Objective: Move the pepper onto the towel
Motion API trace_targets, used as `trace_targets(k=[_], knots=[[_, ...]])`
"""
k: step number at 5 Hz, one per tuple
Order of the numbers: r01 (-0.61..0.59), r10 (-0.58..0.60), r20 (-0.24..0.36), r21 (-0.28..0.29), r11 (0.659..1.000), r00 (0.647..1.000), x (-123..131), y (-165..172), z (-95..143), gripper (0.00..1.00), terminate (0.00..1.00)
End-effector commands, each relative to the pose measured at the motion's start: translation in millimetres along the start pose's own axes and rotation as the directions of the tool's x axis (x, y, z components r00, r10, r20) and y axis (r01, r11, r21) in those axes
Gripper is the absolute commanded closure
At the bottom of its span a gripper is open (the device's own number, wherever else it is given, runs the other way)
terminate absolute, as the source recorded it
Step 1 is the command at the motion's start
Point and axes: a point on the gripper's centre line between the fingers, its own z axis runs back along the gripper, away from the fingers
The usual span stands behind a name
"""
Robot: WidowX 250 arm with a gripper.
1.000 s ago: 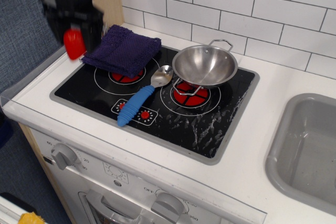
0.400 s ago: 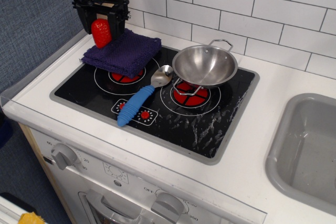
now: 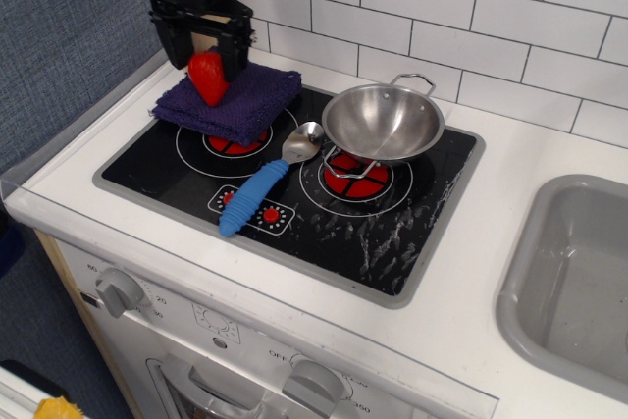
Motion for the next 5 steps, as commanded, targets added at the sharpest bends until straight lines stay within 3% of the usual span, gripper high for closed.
trace_targets(k=[1,3,4,5], knots=[[0.014,-0.015,0.041,0.025,1.0,0.999,2.4,-1.4,32.7,0.0,0.0],[0.025,-0.03,0.127,0.04,0.999,0.991,-12.2,-14.7,86.8,0.0,0.0],[0.061,-0.065,0.089,0.048,0.997,0.994,-19.3,-24.1,81.1,0.0,0.0],[0.061,-0.065,0.089,0.048,0.997,0.994,-19.3,-24.1,81.1,0.0,0.0]])
